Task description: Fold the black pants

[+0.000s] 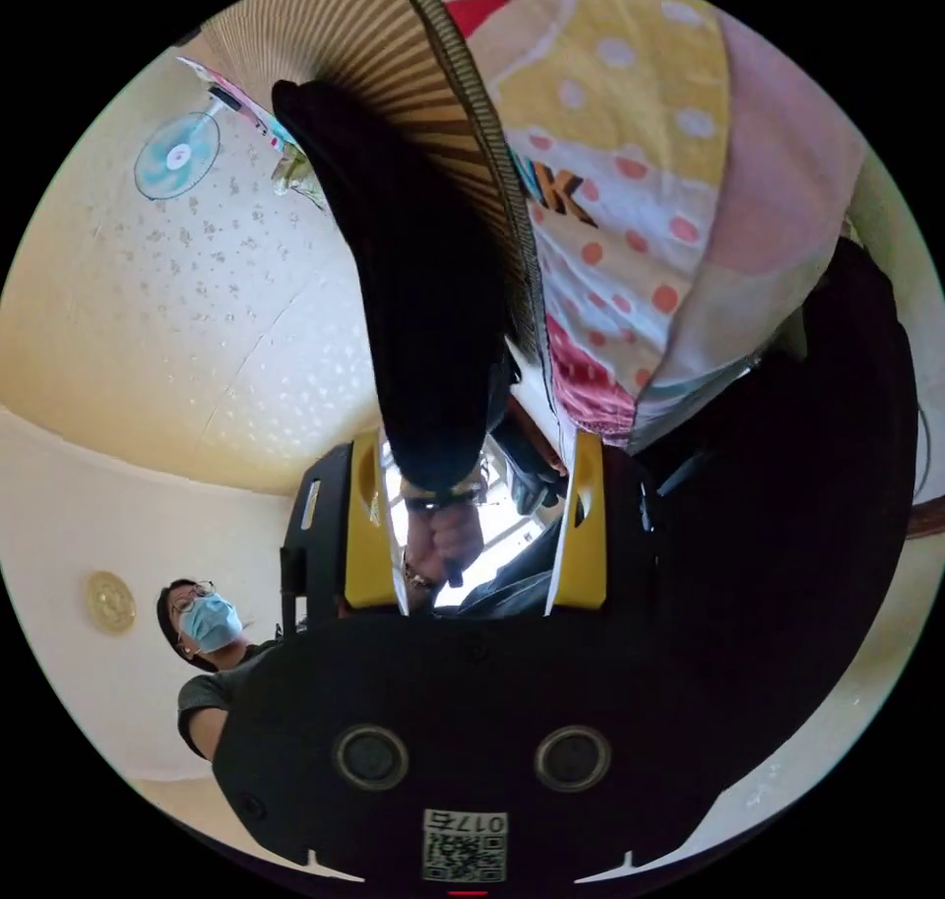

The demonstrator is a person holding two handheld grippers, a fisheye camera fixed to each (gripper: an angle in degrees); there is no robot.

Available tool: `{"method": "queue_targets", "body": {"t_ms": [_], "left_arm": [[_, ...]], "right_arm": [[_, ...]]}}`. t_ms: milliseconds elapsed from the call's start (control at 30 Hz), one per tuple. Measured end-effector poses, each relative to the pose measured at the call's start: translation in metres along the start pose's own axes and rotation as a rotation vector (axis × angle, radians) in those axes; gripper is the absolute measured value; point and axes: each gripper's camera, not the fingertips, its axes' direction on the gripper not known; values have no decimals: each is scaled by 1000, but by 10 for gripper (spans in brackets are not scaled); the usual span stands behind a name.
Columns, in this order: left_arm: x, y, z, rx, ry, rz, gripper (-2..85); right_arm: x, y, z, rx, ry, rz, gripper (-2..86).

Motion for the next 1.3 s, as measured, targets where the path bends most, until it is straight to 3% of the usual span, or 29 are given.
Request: {"method": "queue_targets", "body": {"t_ms": [67, 167, 300, 433, 567, 700, 833, 1033, 1100, 1167, 1300], "left_arm": [[21, -10, 40, -224, -29, 124, 84], [42, -4, 37, -243, -182, 265, 89], [39, -2, -8, -77, -406, 287, 118], [16, -20, -80, 209, -588, 170, 174], [-25, -65, -96, 114, -515, 88, 160], [-24, -72, -99, 116, -615, 46, 66], [-17, -76, -73, -104, -459, 97, 61], [-6, -63, -68, -201, -338, 137, 78], [-9, -57, -74, -199, -282, 119, 155], [-29, -48, -82, -164, -81, 11, 268], [-64, -28, -95, 24, 189, -156, 287]], "right_arm": [[8, 11, -16, 117, -103, -24, 241], [26, 27, -38, 293, -197, 20, 221], [50, 36, -45, 385, -307, 33, 190], [63, 40, -33, 410, -377, 10, 177], [71, 56, -25, 484, -429, 21, 177], [75, 69, -20, 519, -441, 5, 171], [81, 83, -27, 549, -414, -55, 130], [98, 105, -40, 461, -600, -114, 87], [92, 116, -43, 426, -570, -94, 81], [83, 130, -43, 381, -510, -13, 78], [83, 154, -32, 371, -571, 114, 76]]}}
